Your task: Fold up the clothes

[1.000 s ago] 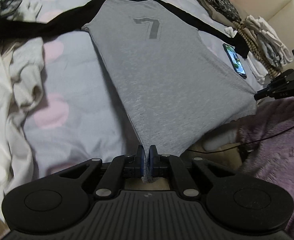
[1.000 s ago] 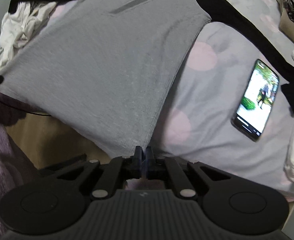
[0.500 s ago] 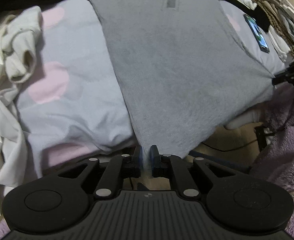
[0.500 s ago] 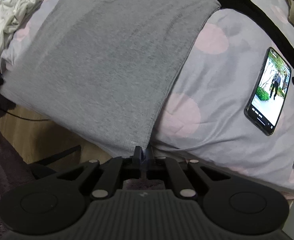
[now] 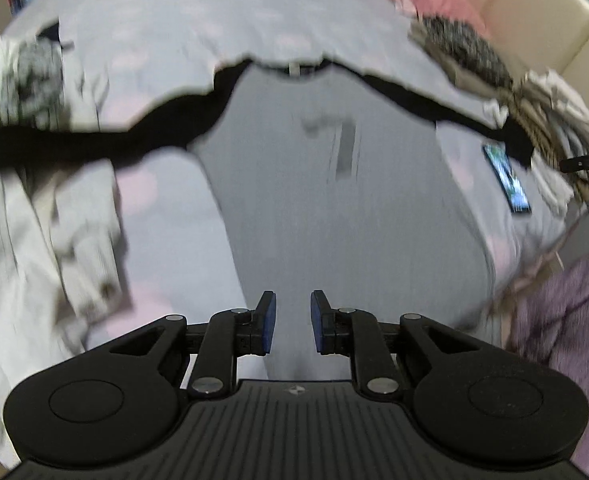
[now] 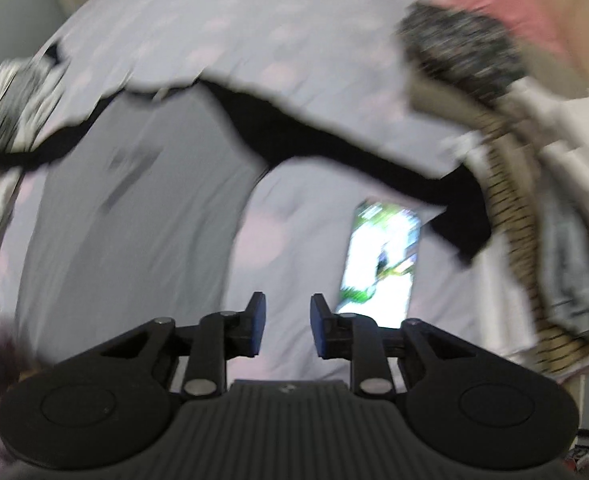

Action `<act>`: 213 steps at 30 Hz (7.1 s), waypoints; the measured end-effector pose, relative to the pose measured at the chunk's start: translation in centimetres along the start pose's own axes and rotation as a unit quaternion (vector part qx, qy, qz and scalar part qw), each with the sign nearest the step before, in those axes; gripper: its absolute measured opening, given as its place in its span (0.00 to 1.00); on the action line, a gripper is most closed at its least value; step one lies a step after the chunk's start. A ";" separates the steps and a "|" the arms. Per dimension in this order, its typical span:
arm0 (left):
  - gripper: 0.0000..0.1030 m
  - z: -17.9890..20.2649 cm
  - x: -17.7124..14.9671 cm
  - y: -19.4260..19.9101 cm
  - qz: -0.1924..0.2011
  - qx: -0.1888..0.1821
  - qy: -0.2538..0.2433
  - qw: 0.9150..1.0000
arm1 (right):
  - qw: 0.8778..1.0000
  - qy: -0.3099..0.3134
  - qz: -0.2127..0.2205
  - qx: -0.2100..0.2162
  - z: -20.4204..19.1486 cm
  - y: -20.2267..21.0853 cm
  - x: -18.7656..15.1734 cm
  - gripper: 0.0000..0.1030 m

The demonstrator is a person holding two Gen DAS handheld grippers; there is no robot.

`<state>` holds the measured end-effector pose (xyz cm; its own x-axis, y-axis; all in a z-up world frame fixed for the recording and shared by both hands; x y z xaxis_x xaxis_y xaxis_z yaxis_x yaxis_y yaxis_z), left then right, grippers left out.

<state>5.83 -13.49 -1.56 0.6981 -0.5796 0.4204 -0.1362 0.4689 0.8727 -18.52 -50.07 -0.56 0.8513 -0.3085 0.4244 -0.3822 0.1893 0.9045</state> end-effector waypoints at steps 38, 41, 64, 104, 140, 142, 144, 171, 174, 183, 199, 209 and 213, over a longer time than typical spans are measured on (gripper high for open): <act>0.23 2.3 12.1 -14.1 -0.023 0.052 0.004 0.998 | 0.978 -0.116 -0.095 -0.142 18.7 -18.3 0.9 0.05; 0.23 2.8 11.9 -13.8 -0.017 0.049 -0.002 0.999 | 0.981 -0.122 -0.084 -0.123 17.7 -16.5 1.5 0.05; 0.47 14.3 8.8 -10.3 0.043 -0.111 -0.142 0.983 | 0.993 0.041 -0.018 0.106 -8.5 -9.2 11.9 0.05; 0.05 -3.6 17.4 -6.8 0.128 -0.038 0.165 0.977 | 0.999 -0.024 -0.017 -0.024 1.4 -14.6 13.1 0.29; 0.05 -11.3 17.9 -13.1 0.064 0.033 0.232 0.970 | 0.991 -0.123 0.010 -0.060 0.8 -25.3 23.8 0.00; 0.05 -11.2 18.3 -13.1 0.062 0.026 0.226 0.972 | 0.983 -0.158 0.033 -0.087 2.6 -24.2 24.1 0.00; 0.06 -10.8 18.4 -13.7 0.057 0.033 0.216 0.974 | 0.983 -0.165 0.032 -0.077 3.4 -24.3 24.0 0.00; 0.43 -10.4 16.4 -17.3 0.002 0.074 0.208 0.975 | 0.992 -0.005 -0.050 0.113 -8.2 -25.9 21.9 0.06; 0.42 -10.3 16.6 -17.3 0.003 0.075 0.216 0.974 | 0.993 -0.003 -0.054 0.105 -9.3 -27.1 22.4 0.06; 0.45 -10.5 17.2 -16.3 0.020 0.068 0.225 0.972 | 0.995 -0.044 0.012 0.088 -9.1 -26.0 25.2 0.06; 0.18 -9.8 16.0 -16.9 0.012 0.038 0.205 0.978 | 0.994 0.072 0.003 0.083 -5.8 -20.8 17.8 0.20; 0.02 -8.6 17.2 -16.1 0.035 0.031 0.190 0.981 | 0.977 0.206 -0.009 0.054 -7.4 -20.5 12.9 0.36; 0.00 -8.6 17.7 -15.7 0.043 0.029 0.195 0.980 | 0.974 0.227 -0.008 0.022 -7.4 -21.3 12.3 0.30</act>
<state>26.41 -25.37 -9.94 0.8961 -0.2365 0.3757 -0.2373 0.4599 0.8557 2.74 -50.97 -14.89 0.9248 0.1346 0.3558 -0.3736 0.1441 0.9163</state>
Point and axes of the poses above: each gripper's, at about its wrist camera, not at the fingertips, and y roughly against the way its jaws point, z to its right, x to its top, the point moved 10 cm from there along -y, roughly the way its jaws point, and after that the axes turned 12 degrees about y, right-handed, at the moved point
